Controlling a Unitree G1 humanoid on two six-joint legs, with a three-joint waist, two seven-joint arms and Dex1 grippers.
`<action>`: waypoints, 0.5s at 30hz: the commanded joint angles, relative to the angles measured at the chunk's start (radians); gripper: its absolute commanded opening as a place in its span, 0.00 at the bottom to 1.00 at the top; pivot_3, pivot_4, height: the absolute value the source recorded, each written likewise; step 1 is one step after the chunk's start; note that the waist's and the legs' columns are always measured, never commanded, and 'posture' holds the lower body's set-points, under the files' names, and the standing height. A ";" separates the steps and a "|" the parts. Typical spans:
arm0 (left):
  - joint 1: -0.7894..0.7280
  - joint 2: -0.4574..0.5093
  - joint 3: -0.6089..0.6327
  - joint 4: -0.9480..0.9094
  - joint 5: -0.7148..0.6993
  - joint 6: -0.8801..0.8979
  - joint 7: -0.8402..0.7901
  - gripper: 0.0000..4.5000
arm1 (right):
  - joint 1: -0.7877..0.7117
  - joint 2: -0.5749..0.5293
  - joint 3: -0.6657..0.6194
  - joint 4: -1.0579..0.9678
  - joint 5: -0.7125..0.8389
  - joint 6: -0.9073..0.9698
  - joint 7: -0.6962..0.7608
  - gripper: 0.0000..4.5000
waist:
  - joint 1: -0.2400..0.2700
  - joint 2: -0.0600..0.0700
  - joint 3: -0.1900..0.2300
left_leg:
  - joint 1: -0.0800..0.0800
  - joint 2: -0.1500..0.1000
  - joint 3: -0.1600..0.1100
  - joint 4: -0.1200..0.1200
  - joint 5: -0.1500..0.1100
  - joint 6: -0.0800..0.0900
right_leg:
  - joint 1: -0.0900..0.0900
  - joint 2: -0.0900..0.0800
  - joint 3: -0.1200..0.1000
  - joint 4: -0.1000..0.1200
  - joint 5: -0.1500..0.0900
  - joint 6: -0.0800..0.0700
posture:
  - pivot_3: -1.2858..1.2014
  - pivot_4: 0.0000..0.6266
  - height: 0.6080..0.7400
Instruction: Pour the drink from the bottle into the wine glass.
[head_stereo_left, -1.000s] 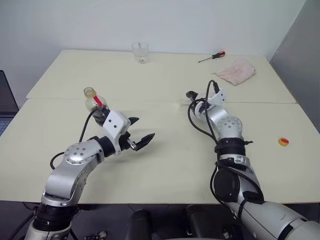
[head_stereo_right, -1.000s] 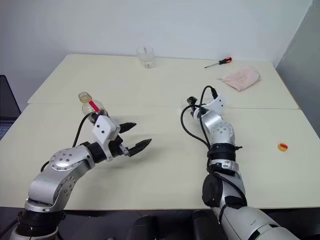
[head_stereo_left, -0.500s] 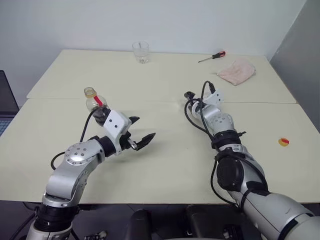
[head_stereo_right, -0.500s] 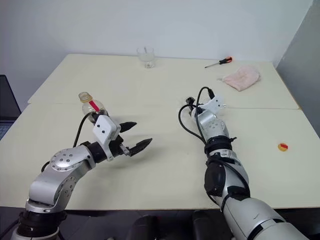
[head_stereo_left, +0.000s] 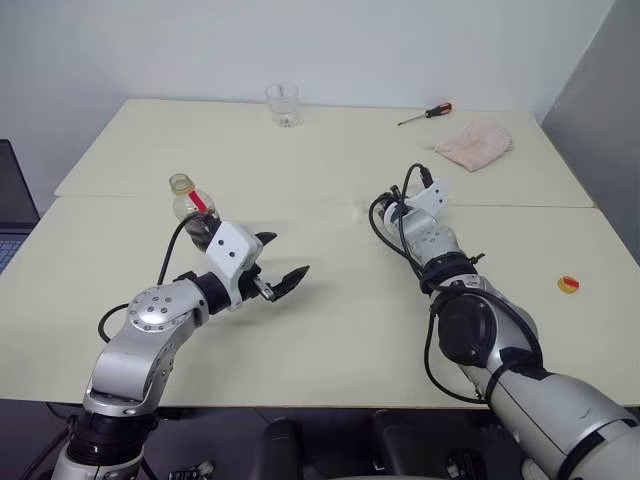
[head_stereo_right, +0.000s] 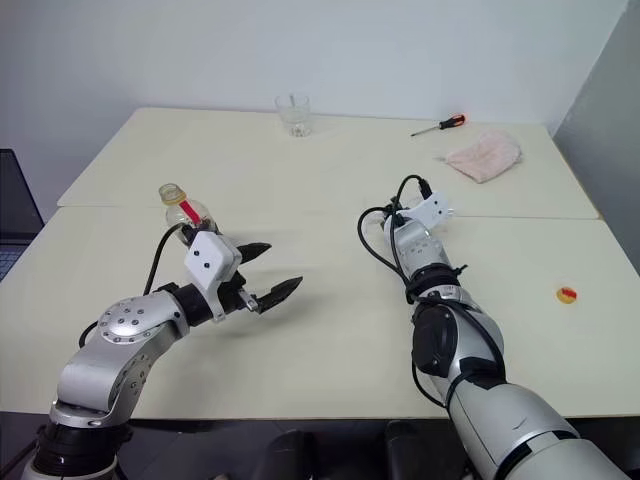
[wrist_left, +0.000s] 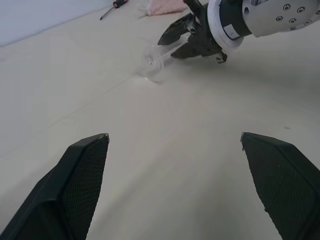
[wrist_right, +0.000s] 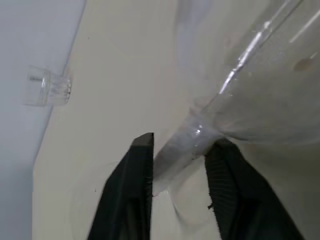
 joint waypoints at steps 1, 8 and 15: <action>-0.007 0.000 0.020 -0.001 0.006 -0.031 -0.002 1.00 | -0.019 -0.021 0.015 -0.007 -0.033 -0.014 0.012 0.10 | 0.001 0.000 0.000 | 0.000 0.000 0.000 0.000 0.000 0.000 | 0.000 0.000 0.000 0.000 0.000 0.000 | 0.52 0.24 1.00; 0.021 -0.032 0.067 0.047 -0.012 -0.059 0.013 1.00 | 0.034 -0.003 0.187 -0.243 -0.128 0.072 0.209 0.03 | 0.002 0.001 0.001 | 0.000 0.000 0.002 0.000 0.000 0.000 | 0.000 -0.003 0.001 0.000 0.000 0.000 | 0.52 0.24 1.00; 0.113 -0.003 0.137 0.083 -0.041 -0.109 -0.064 1.00 | 0.432 0.012 0.589 -0.884 -0.287 0.090 0.483 0.03 | 0.002 0.001 0.001 | 0.000 0.002 0.001 -0.010 0.000 0.000 | -0.004 -0.004 0.002 0.000 -0.001 -0.001 | 0.52 0.24 1.00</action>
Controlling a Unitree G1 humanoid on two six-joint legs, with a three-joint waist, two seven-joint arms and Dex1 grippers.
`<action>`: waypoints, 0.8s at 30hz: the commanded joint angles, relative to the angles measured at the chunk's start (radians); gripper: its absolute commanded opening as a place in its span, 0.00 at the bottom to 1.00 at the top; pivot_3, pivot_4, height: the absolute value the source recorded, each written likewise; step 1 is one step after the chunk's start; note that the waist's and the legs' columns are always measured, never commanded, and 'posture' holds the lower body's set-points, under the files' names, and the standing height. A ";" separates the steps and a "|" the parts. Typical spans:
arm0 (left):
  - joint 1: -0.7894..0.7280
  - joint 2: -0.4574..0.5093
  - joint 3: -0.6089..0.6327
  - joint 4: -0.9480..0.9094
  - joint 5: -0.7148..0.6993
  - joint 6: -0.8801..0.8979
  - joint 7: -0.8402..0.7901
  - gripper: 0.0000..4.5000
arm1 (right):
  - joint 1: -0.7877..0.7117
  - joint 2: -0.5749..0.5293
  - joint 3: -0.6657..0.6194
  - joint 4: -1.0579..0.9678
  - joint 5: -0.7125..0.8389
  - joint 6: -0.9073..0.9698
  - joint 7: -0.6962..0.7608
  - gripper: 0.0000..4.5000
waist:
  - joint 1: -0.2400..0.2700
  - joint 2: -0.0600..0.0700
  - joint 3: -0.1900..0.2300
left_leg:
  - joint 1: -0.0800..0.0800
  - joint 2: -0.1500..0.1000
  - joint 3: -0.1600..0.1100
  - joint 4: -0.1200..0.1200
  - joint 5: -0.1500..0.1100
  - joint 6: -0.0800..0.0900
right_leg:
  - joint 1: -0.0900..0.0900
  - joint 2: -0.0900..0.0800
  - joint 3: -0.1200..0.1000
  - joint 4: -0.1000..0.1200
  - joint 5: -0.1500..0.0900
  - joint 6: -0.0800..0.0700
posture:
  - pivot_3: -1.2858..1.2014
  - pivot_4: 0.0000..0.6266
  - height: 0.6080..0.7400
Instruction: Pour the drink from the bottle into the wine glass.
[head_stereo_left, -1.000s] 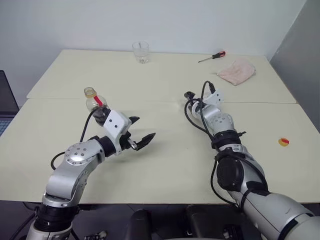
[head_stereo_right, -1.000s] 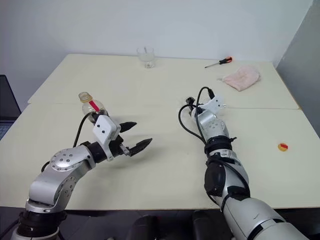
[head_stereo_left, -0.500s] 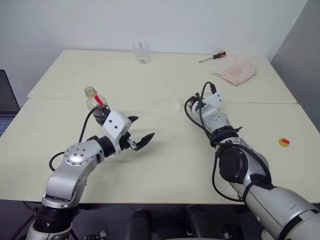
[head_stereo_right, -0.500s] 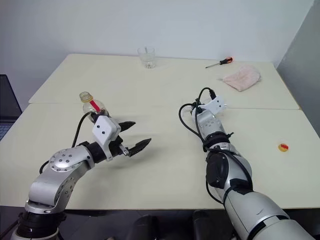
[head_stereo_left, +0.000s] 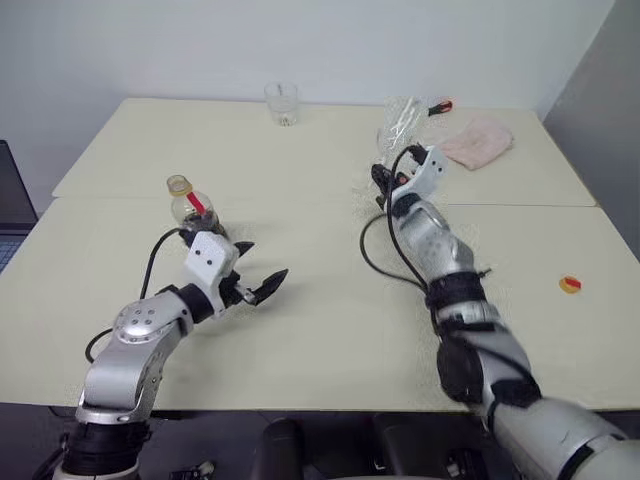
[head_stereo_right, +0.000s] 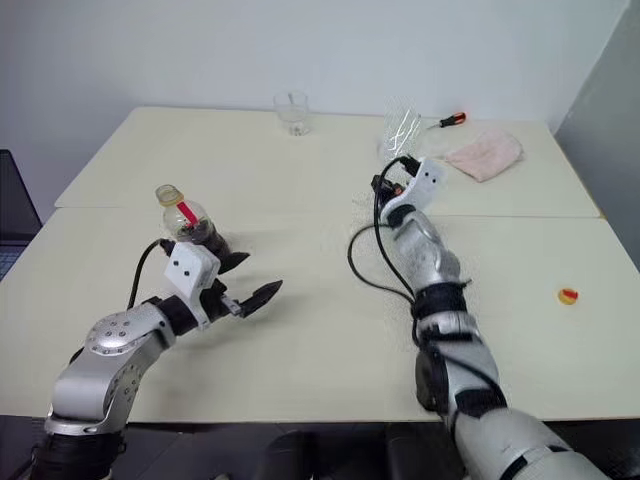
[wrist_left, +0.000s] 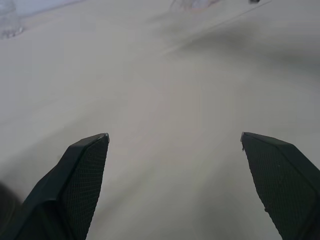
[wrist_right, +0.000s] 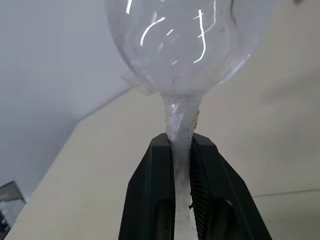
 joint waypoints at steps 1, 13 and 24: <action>0.013 0.024 0.028 -0.026 -0.030 -0.031 -0.051 1.00 | 0.105 -0.014 0.193 -0.194 -0.109 -0.020 0.121 0.03 | 0.000 0.000 0.000 | 0.000 0.000 0.000 0.000 0.000 0.000 | 0.000 0.000 0.000 0.000 0.000 0.000 | 0.52 0.24 1.00; -0.010 0.067 0.074 -0.064 -0.150 0.086 -0.091 1.00 | 0.175 0.014 0.330 -0.007 -0.287 -0.261 0.234 0.03 | -0.001 -0.001 0.000 | 0.002 -0.001 0.001 0.003 0.001 0.000 | 0.002 0.001 -0.001 0.001 -0.001 -0.001 | 0.52 0.24 1.00; -0.056 0.054 0.050 -0.034 -0.125 0.064 -0.081 1.00 | 0.294 -0.062 0.334 -0.016 -0.342 -0.181 0.242 0.03 | 0.008 -0.003 -0.002 | 0.007 -0.001 0.000 0.003 0.001 0.000 | 0.007 0.000 -0.001 0.001 -0.001 -0.001 | 0.52 0.24 1.00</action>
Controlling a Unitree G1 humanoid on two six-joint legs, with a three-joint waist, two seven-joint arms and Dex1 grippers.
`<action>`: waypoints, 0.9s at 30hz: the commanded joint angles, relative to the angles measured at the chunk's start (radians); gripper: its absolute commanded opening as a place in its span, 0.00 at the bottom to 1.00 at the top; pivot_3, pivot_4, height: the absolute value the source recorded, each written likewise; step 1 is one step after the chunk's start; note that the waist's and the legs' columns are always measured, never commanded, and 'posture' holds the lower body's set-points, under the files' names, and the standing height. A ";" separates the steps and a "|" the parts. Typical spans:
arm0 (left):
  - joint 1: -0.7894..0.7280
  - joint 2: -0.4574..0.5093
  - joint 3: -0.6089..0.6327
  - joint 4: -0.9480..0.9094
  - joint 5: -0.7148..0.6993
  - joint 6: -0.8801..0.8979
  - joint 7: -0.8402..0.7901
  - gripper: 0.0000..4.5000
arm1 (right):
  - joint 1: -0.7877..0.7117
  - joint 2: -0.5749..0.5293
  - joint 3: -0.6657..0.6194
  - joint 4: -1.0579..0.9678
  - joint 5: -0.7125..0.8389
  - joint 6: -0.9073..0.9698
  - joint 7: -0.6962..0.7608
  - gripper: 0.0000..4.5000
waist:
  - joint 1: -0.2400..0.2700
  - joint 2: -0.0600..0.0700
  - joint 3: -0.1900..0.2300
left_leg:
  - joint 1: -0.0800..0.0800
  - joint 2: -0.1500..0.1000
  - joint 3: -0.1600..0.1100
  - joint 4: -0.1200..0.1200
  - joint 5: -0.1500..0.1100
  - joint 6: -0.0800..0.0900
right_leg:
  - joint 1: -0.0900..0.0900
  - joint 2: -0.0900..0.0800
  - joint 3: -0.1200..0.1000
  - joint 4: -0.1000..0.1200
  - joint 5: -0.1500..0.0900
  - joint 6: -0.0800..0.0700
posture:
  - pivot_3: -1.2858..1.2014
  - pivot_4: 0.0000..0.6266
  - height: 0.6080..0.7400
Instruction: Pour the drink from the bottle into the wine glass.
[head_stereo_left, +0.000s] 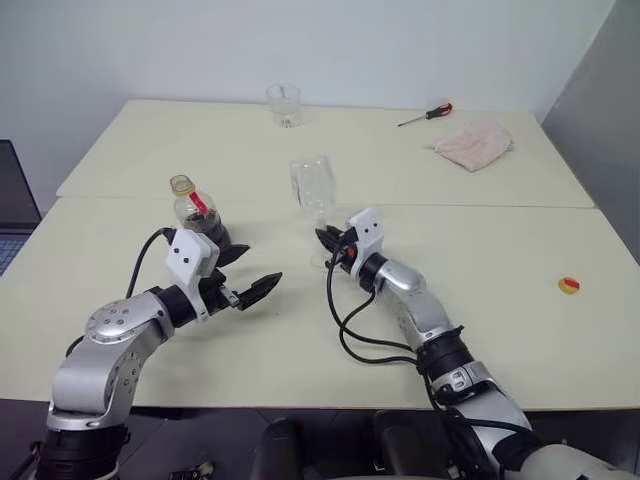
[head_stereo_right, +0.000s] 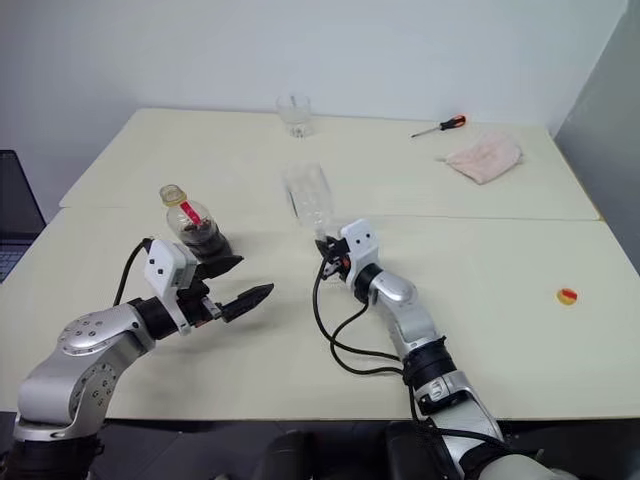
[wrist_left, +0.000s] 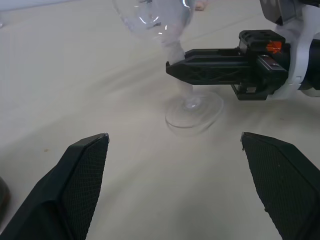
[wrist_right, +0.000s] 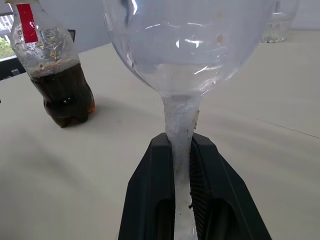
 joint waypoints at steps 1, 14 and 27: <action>-0.031 0.001 0.000 -0.002 0.005 -0.027 -0.001 1.00 | 0.072 -0.039 -0.004 -0.024 -0.024 0.055 0.007 0.03 | 0.003 -0.001 -0.001 | 0.001 0.000 0.000 0.000 0.000 0.000 | 0.000 0.000 0.000 0.000 -0.001 0.002 | 0.52 0.24 1.00; -0.091 0.036 -0.024 0.029 -0.012 -0.015 -0.082 1.00 | 0.112 -0.093 0.016 -0.123 -0.060 0.109 0.025 0.03 | 0.017 -0.003 -0.003 | 0.010 0.000 0.001 -0.001 0.000 0.000 | 0.009 -0.001 0.001 -0.001 -0.004 0.002 | 0.52 0.24 1.00; -0.109 0.026 -0.037 0.031 -0.006 -0.009 -0.082 1.00 | 0.088 -0.128 0.029 -0.142 -0.053 0.125 0.107 0.03 | 0.015 -0.003 -0.002 | 0.010 0.000 0.001 -0.002 0.000 0.000 | 0.008 0.000 0.001 -0.001 -0.004 0.001 | 0.52 0.24 1.00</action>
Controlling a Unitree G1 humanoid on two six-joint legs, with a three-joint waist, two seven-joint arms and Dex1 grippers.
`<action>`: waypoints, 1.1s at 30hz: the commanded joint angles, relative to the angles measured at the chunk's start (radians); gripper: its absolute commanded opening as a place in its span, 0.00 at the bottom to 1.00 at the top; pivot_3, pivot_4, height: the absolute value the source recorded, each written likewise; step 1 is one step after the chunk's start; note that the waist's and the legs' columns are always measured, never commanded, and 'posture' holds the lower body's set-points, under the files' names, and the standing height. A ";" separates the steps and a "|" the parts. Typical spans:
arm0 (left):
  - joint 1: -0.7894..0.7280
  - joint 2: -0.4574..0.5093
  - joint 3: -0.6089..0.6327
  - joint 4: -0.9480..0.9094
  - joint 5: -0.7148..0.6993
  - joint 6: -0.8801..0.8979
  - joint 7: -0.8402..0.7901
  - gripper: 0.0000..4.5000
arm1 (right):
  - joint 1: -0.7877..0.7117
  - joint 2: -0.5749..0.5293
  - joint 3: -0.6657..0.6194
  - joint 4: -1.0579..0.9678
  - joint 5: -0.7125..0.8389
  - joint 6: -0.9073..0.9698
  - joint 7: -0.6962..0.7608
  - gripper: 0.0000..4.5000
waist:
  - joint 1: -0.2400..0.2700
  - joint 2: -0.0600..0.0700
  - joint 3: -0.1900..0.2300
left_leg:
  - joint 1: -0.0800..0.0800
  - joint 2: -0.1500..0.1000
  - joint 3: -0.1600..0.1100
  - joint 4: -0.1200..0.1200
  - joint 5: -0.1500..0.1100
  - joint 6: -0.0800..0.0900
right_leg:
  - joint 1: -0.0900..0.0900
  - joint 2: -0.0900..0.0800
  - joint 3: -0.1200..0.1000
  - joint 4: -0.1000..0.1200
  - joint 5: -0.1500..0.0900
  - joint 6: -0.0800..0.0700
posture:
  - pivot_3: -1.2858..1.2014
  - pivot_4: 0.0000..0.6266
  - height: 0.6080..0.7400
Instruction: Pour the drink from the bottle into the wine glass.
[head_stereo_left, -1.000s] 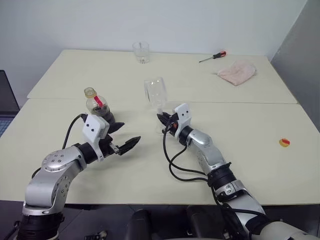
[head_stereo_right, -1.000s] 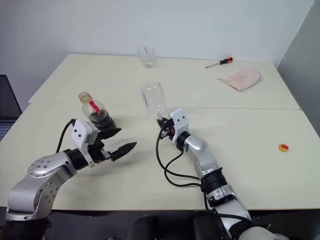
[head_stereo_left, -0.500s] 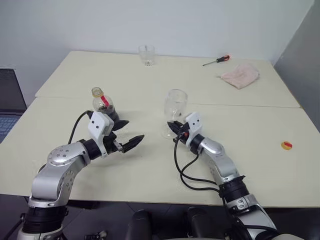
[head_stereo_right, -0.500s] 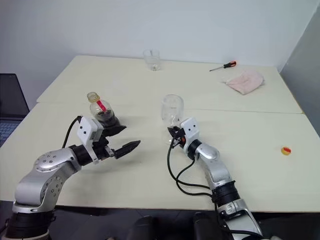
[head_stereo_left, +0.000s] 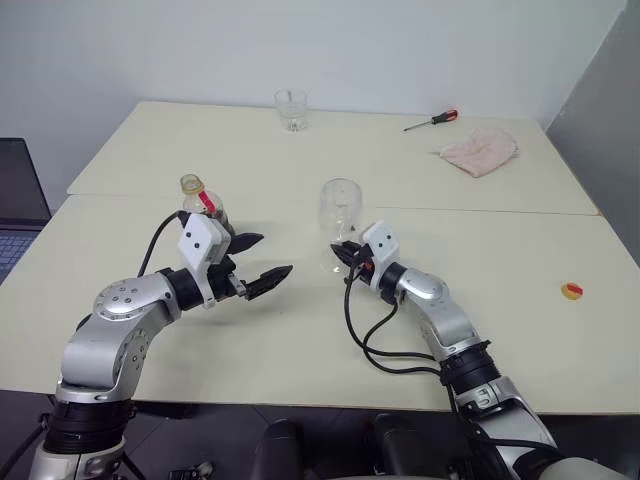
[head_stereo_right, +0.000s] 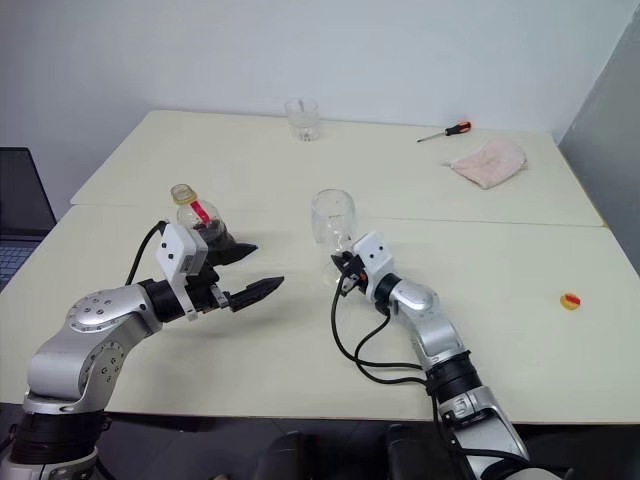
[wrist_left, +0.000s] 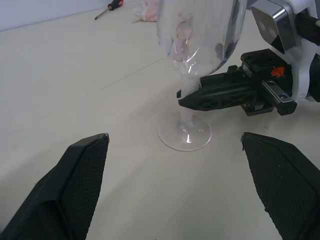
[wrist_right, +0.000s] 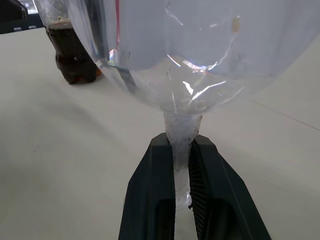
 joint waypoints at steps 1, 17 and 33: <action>-0.013 0.001 0.008 -0.018 -0.010 -0.003 0.005 1.00 | 0.020 -0.028 -0.005 -0.008 0.000 0.048 0.029 0.03 | 0.001 0.000 0.000 | 0.000 0.000 0.000 0.000 0.000 0.000 | 0.000 0.000 0.000 0.000 0.000 0.000 | 0.52 0.24 1.00; -0.024 -0.009 0.008 0.009 -0.009 -0.005 0.007 1.00 | 0.056 -0.088 -0.024 -0.151 -0.019 0.069 0.015 0.94 | 0.000 0.000 0.001 | -0.001 0.000 0.001 -0.002 0.000 0.000 | -0.002 0.000 0.001 0.000 0.000 0.000 | 0.52 0.24 1.00; 0.271 -0.299 0.154 -0.225 0.050 -0.045 0.442 1.00 | 0.072 -0.650 -0.384 -0.711 0.450 0.665 0.319 0.99 | 0.000 -0.003 0.003 | -0.001 0.000 0.001 -0.003 0.000 0.000 | -0.002 -0.003 0.003 -0.001 -0.002 0.003 | 0.52 0.24 1.00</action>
